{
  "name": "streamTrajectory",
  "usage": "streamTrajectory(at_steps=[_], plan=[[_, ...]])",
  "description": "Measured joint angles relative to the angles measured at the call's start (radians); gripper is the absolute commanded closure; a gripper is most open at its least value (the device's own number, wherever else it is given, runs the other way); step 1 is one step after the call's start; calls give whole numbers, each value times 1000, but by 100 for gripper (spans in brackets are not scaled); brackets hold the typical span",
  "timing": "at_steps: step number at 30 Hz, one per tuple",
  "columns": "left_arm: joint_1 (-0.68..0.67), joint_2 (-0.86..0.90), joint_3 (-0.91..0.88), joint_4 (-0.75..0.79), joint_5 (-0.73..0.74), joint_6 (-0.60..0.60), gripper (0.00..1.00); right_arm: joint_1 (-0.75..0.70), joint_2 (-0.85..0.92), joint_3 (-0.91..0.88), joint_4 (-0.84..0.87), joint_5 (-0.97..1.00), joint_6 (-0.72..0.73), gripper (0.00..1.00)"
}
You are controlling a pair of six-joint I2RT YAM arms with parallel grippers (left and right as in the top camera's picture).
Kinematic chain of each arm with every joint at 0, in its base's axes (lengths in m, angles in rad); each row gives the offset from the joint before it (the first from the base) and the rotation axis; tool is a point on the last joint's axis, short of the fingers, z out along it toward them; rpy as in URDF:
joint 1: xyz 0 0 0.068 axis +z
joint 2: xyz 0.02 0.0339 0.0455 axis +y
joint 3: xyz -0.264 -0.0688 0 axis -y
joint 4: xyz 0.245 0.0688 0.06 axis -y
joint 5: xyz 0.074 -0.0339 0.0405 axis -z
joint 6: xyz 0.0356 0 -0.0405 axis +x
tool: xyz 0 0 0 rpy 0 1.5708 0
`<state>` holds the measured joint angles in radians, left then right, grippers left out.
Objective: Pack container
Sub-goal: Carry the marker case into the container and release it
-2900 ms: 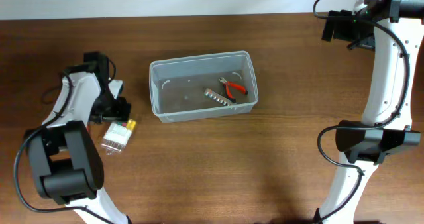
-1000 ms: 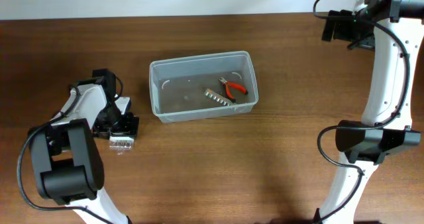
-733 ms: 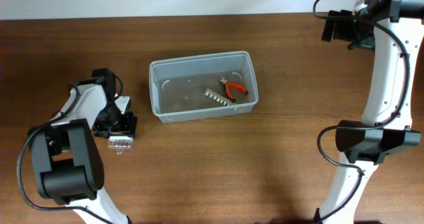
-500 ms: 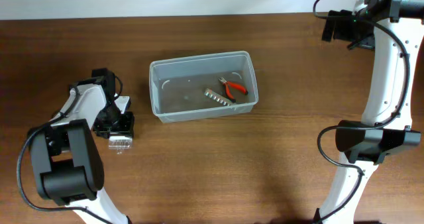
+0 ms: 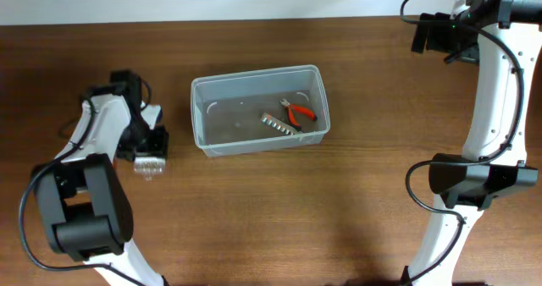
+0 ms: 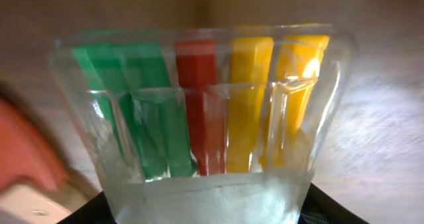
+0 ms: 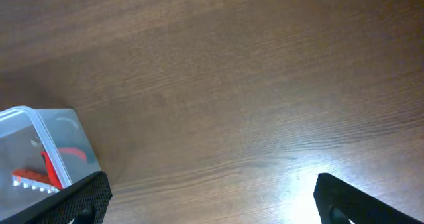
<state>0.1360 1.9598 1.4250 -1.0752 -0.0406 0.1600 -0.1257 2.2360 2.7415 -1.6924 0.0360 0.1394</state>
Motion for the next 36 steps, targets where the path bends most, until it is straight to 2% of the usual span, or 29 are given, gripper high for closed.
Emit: streamTrajectory(at_steps=[11,17,27,36], plan=[[-8,8,428,-193,63,0,64,0,0,0,0,0,0,1],[-70,8,593,-224,152,-1,63,0,0,0,0,0,0,1],[-308,10,634,-186,219,-4,59,0,0,0,0,0,0,1],[-505,10,634,-97,185,-4,58,0,0,0,0,0,0,1]])
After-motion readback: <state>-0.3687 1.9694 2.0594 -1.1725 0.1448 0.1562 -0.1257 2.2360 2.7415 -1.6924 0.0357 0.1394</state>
